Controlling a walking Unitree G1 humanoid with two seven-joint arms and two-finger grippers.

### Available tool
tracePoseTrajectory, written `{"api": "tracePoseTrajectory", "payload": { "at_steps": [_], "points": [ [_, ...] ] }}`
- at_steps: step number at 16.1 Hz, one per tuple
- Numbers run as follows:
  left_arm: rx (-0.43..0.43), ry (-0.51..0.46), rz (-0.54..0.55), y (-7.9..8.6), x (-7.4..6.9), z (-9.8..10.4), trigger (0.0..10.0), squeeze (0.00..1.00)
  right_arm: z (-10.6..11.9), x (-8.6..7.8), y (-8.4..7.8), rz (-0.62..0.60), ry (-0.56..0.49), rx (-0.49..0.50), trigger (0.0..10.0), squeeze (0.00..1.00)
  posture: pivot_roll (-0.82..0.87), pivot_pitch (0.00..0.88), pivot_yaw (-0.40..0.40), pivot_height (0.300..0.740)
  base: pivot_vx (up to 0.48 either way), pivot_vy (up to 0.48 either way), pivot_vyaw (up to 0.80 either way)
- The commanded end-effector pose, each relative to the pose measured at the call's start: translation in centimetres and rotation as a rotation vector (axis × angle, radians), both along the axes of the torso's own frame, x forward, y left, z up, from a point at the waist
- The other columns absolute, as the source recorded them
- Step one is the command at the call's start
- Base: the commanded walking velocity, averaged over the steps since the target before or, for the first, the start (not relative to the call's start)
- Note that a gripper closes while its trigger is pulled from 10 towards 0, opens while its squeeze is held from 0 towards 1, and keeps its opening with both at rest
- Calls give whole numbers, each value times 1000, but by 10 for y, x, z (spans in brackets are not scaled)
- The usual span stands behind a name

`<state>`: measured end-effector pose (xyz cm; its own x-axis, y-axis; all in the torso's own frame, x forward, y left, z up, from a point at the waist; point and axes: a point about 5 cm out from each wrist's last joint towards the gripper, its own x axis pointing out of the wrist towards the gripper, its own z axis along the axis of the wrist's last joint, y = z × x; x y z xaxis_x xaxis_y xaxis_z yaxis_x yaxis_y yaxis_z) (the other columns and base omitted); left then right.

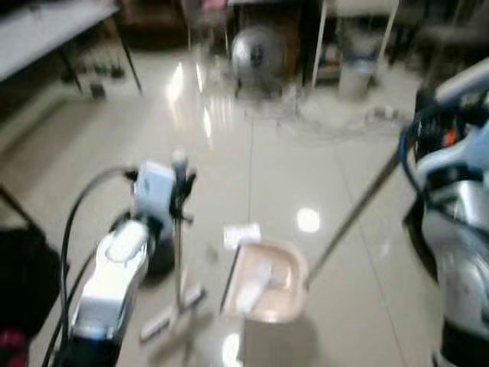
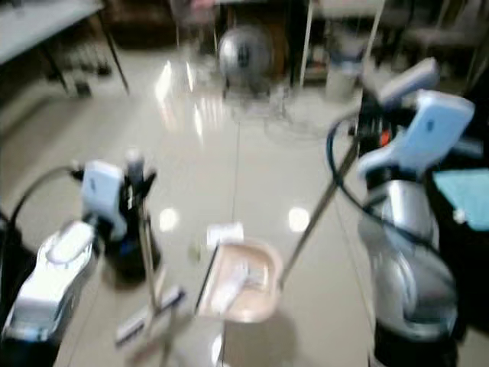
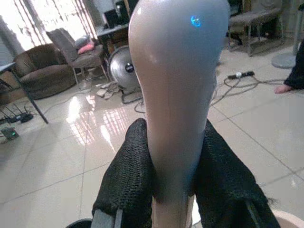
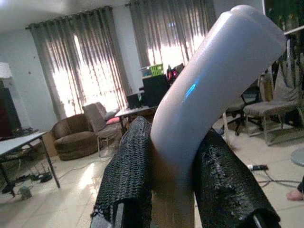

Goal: Sweep floor

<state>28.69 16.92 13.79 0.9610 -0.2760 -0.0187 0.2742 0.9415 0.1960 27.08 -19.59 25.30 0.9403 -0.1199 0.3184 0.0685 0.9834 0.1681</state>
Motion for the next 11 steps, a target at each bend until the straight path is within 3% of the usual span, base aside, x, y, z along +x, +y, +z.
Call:
{"api": "tracePoseTrajectory", "payload": {
  "at_steps": [1, 5, 11],
  "points": [
    [-11, -92, 34, 5, 2, 17, 10000, 0, 24, -2, 6, 40, -77, 1, 10000, 0, -34, 1, 45, 740, 296, 0, 0],
    [-4, -79, 56, 8, -3, 14, 10000, 0, 43, 7, 6, 58, -95, -17, 10000, 0, -22, 0, 30, 740, 358, 0, 0],
    [3, -62, 76, 13, -10, 10, 10000, 0, 60, 17, 6, 88, -127, 14, 10000, 0, -10, 0, 18, 740, 382, 0, 747]
  ]
}}
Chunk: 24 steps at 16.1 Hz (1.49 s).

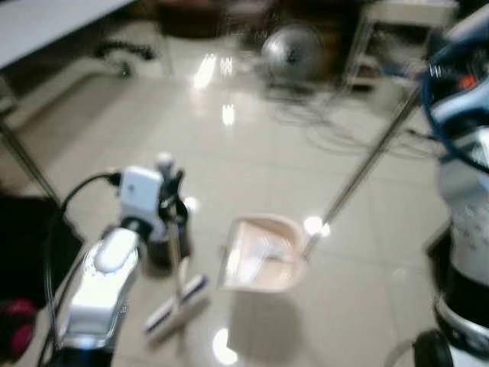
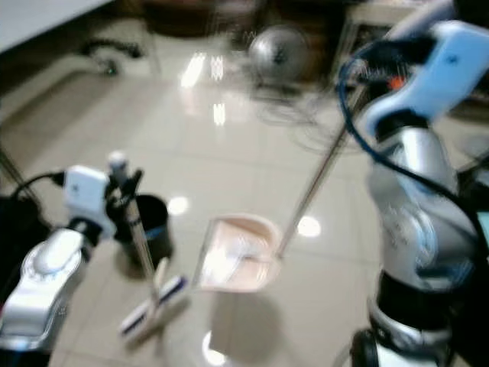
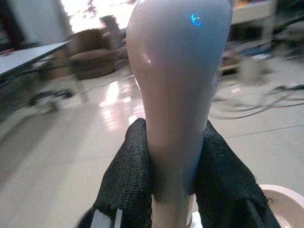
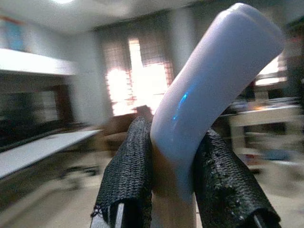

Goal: Sweep floor

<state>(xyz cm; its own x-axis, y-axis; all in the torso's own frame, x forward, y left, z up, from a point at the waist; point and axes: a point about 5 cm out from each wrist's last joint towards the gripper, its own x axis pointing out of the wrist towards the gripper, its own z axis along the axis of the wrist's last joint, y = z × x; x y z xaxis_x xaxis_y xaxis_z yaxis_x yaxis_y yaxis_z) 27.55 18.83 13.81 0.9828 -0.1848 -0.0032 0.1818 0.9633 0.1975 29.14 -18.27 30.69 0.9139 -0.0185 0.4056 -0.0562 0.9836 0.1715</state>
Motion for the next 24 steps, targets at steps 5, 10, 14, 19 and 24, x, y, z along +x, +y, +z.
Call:
{"api": "tracePoseTrajectory", "payload": {
  "at_steps": [5, 10, 14, 19, 24],
  "points": [
    [12, -33, -1, -3, -6, 8, 10000, 0, 7, 1, -4, 15, -28, 22, 10000, 0, 6, 0, 6, 740, 391, 0, 784],
    [12, -24, -3, -5, -5, 6, 10000, 0, 7, 2, -6, 20, -31, 29, 10000, 0, -1, 0, 10, 740, 391, 0, 243],
    [10, -23, -9, -7, -4, 7, 10000, 0, 7, 1, -6, 21, -31, 39, 10000, 0, -4, 0, 16, 740, 391, 0, 0],
    [11, -21, -11, -6, -4, 6, 10000, 0, 6, 0, -12, 1, -42, 94, 10000, 0, 0, 0, 18, 740, 389, 0, 0],
    [11, -21, -4, -3, -3, 7, 10000, 0, 6, 0, -16, -18, -55, 114, 10000, 0, 5, 0, 19, 740, 390, 0, 0]
  ]
}}
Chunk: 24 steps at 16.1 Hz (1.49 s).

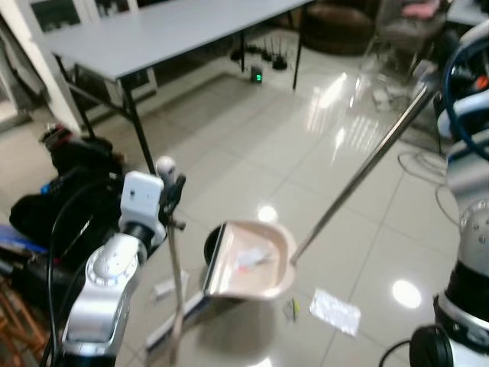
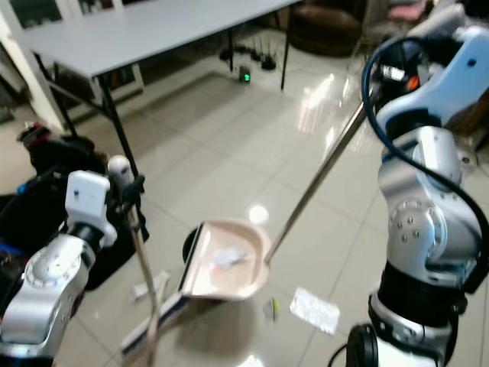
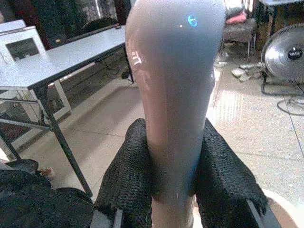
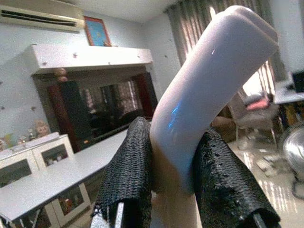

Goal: Sweep floor

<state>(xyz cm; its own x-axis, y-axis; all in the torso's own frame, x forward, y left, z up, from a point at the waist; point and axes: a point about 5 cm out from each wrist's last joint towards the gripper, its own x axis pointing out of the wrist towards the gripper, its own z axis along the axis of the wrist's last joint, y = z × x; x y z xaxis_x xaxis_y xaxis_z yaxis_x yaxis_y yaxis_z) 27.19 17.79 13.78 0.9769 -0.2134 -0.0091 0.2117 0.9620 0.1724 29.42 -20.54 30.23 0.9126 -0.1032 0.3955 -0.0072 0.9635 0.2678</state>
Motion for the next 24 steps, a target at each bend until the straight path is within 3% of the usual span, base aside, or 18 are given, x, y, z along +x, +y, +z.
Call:
{"api": "tracePoseTrajectory", "payload": {
  "at_steps": [1, 6, 14, 18, 24],
  "points": [
    [35, -33, 26, 8, 1, 8, 10000, 0, 11, -3, 7, 27, -64, 14, 10000, 0, 5, 0, 19, 740, 394, 0, 0],
    [43, -25, 27, 8, 1, 5, 10000, 0, 9, -3, 8, 11, -82, -27, 10000, 0, 10, 0, 23, 740, 389, 0, 0],
    [55, 2, 59, 14, -3, -4, 10000, 0, -6, 1, 18, -36, -122, -169, 10000, 0, 19, 0, 27, 740, 0, 0, 0],
    [56, 14, 70, 16, -4, -7, 10000, 0, -10, 8, 42, -1, -213, -271, 10000, 0, 25, 0, 33, 740, 0, 0, 0],
    [66, 18, 89, 19, -10, -8, 10000, 0, -25, 15, 95, 152, -395, -429, 10000, 0, 42, 0, 24, 740, 0, 0, 0]
  ]
}}
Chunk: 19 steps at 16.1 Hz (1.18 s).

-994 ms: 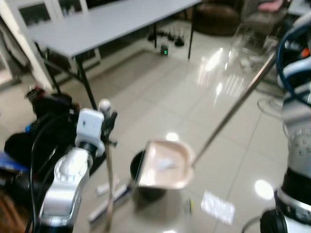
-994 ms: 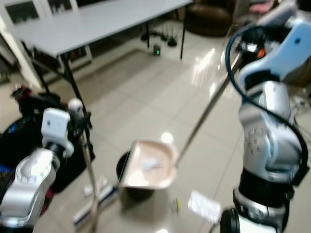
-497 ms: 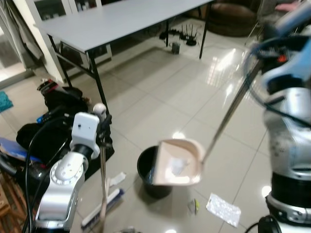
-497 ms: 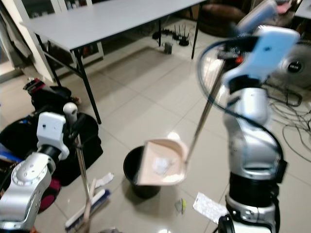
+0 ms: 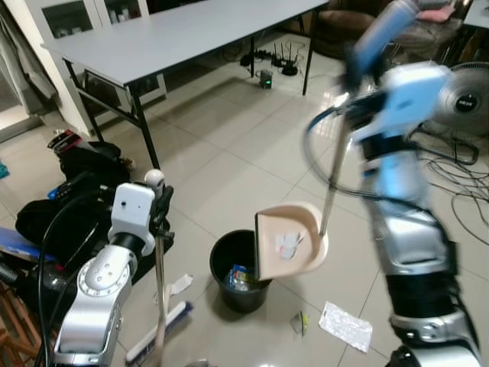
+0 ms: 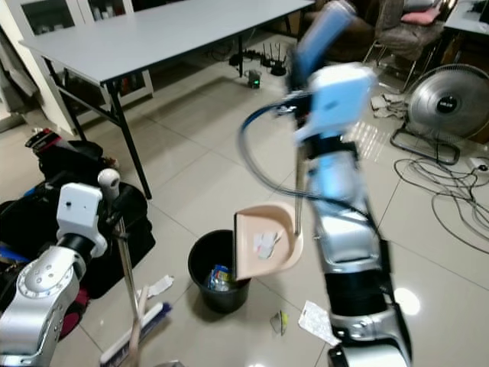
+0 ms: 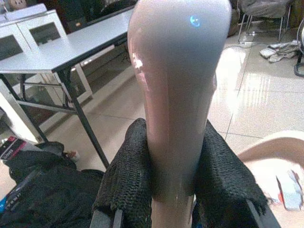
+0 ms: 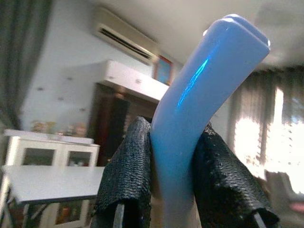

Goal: Sweep floor

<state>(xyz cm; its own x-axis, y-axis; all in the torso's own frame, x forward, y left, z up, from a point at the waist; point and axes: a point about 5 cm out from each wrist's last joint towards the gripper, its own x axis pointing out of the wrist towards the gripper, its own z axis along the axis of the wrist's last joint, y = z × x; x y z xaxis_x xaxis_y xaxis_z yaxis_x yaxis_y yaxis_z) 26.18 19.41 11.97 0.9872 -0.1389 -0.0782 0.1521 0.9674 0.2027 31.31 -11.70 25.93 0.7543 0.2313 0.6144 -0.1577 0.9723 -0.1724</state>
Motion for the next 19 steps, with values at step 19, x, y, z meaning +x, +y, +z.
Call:
{"api": "tracePoseTrajectory", "payload": {
  "at_steps": [19],
  "points": [
    [33, -54, 23, 0, -3, 11, 10000, 0, -34, -37, 125, 482, -386, -444, 10000, 0, 57, 0, 12, 740, 0, 0, 0]
  ]
}}
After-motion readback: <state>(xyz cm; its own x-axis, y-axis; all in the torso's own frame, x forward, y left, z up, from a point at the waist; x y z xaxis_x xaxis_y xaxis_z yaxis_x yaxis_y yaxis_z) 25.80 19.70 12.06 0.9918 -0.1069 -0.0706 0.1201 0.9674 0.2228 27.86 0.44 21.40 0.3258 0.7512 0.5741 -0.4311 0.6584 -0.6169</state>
